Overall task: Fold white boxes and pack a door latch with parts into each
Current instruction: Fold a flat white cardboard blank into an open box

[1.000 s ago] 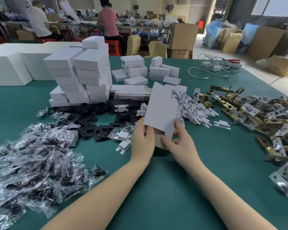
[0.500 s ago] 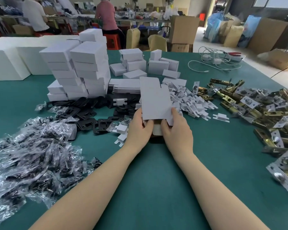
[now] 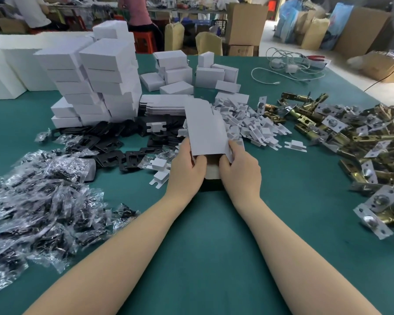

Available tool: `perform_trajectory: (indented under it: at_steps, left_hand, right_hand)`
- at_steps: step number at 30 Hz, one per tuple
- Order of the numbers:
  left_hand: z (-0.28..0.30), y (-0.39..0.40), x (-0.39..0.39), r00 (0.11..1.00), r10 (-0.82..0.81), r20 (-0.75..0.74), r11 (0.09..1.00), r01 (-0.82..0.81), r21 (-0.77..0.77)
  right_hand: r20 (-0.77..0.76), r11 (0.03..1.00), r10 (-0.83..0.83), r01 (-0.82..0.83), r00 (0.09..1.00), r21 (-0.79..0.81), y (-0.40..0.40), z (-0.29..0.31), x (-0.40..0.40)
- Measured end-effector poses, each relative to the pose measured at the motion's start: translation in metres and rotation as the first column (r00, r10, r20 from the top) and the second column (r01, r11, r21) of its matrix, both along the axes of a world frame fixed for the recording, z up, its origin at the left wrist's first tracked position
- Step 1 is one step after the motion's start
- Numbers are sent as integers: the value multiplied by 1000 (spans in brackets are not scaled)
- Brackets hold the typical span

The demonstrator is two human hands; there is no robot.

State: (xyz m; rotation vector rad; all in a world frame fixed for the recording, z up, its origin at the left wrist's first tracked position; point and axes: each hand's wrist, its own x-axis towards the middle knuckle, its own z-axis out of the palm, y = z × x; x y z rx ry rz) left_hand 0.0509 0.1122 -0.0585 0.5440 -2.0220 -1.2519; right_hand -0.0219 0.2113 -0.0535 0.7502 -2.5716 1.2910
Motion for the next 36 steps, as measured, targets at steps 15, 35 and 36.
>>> perform_trajectory:
  at_steps: [15, 35, 36]
  left_hand:
    - [-3, 4, -4, 971, -43, 235, 928, 126, -351]
    - [10, -17, 0, 934, -238, -268, 571, 358, 739]
    - [9, -15, 1, 921, -281, -268, 583, 386, 715]
  right_hand:
    - [334, 850, 154, 48, 930, -525, 3, 0, -5]
    - [466, 796, 537, -240, 704, -555, 33, 5, -6]
    - [499, 793, 497, -137, 710, -594, 32, 8, -5]
